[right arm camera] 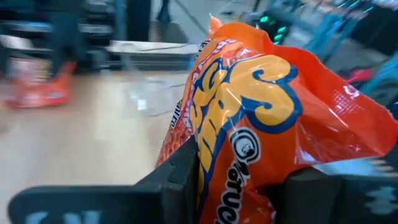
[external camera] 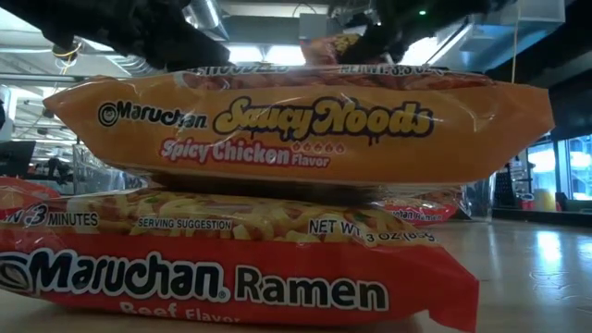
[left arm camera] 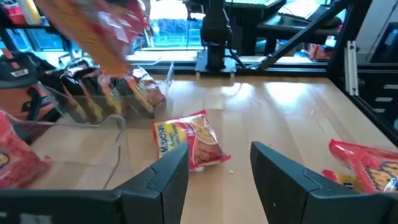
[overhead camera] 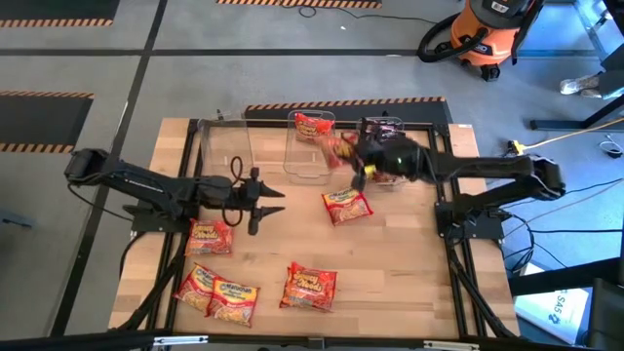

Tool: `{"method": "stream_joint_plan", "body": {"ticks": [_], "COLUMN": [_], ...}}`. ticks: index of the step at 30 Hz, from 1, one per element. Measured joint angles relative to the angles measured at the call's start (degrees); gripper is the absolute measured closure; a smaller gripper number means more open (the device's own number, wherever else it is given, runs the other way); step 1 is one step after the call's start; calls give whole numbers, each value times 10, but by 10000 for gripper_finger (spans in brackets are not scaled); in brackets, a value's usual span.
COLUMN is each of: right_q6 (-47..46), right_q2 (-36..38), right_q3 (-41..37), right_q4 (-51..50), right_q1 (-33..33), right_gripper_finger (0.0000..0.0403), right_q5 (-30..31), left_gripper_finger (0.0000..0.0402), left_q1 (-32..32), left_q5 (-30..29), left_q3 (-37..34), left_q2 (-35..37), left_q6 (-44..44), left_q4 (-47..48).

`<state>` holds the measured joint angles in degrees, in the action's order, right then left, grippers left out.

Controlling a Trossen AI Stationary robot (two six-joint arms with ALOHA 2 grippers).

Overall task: Sort Maruchan noodles
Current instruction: Put the orange noodle pack into the middle transparent bin

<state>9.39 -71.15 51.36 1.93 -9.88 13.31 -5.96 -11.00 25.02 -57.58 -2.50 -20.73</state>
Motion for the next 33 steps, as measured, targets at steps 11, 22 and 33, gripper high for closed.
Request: {"method": "stream_joint_plan", "body": {"ticks": [11,22,33], "right_q6": [160,276,286], "right_q2": [-195,-368,-426], "right_q3": [251,381,381], "right_q4": [-190,-270,-296], "right_q1": [-125,-162,-163], "right_gripper_finger": [304,304,304], "right_q5": [-49,-95,-112], "left_gripper_finger": [237,237,237], "left_q1": [8,7,8], "left_q5": [-5,-5,-1], "left_q3": [0,0,0], "left_q2": [-5,-6,-6], "left_q6": [-47,-109,-96], "left_q4": [36,92,92]}}
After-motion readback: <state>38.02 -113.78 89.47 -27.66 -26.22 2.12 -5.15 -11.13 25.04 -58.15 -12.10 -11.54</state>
